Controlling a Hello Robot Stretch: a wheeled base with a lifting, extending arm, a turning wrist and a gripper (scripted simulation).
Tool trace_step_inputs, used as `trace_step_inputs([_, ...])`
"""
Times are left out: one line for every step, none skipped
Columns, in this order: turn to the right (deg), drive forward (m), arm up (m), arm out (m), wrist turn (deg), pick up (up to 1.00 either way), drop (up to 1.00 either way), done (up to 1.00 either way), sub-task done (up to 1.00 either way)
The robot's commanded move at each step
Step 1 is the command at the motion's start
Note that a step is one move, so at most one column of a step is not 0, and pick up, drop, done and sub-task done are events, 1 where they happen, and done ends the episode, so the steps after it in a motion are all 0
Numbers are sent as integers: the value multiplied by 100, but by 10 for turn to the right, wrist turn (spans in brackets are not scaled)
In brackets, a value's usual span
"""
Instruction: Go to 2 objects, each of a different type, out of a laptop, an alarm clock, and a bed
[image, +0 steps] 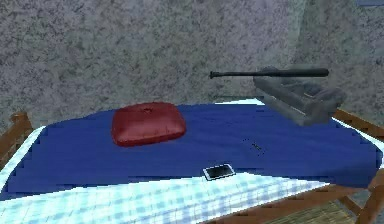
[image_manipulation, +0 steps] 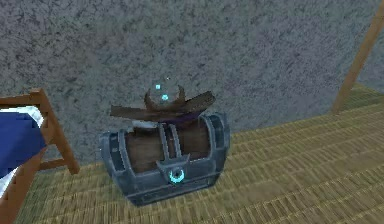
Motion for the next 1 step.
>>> trace_step_inputs([0,0,0,0,0,0,0,100,0])
